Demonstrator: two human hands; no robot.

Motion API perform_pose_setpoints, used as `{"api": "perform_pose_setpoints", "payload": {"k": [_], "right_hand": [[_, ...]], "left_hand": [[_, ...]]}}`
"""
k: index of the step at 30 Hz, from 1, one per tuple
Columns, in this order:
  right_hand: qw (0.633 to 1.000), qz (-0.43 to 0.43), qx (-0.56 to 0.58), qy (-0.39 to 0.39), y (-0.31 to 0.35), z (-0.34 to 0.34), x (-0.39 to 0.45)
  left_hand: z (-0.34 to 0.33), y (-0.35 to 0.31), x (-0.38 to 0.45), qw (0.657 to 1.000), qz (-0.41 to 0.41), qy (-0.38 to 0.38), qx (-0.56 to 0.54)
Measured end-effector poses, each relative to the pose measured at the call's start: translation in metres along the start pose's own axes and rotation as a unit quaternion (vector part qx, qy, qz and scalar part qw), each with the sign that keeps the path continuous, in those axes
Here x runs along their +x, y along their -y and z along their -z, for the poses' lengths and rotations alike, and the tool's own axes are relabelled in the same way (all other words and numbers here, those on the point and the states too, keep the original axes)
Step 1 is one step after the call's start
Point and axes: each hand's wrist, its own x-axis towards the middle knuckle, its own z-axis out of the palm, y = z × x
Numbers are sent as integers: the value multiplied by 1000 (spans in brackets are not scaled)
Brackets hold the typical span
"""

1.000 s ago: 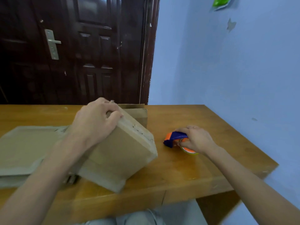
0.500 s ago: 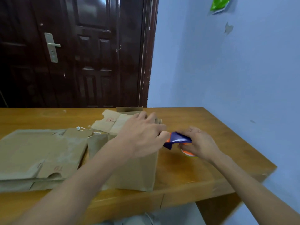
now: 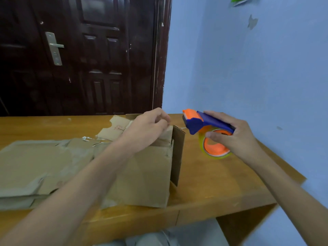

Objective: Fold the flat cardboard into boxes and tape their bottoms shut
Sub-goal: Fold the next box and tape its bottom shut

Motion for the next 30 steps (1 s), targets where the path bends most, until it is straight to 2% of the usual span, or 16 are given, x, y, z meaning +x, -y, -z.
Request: {"api": "perform_pose_setpoints", "payload": {"k": [7,10,13,14,16,18,20,23,25,28,30], "right_hand": [[998,-31,56,18,-2,-27,-9],[994,-59,94,12,-4,-35,-6],[976,-111,186,9,-8,-49,-8],[969,-125,213,11,-9,-54,-10],[958,-136,251,12,-11,-62,-14],[953,-139,271,5,-12,-67,-17],[954,-145,261,-12,-14,-70,-22],[968,-117,218,-42,-14,-74,-33],[981,-71,175,-54,-8,-77,-40],[990,-30,111,-76,2,-82,-49],[992,-13,71,-103,3,-88,-56]], "left_hand": [[-1,-3,-3,999,5,25,25],[-3,-17,-8,992,-20,34,123],[-6,-28,-7,980,3,40,194],[-6,-26,-5,984,21,49,169],[-6,-24,1,995,73,50,39],[-2,-17,7,990,107,11,-95],[4,-11,5,985,95,-18,-144],[10,-2,-5,999,20,5,-50],[24,0,-6,998,11,53,31],[47,0,-4,986,-1,159,54],[49,7,-7,978,-35,179,98]]}}
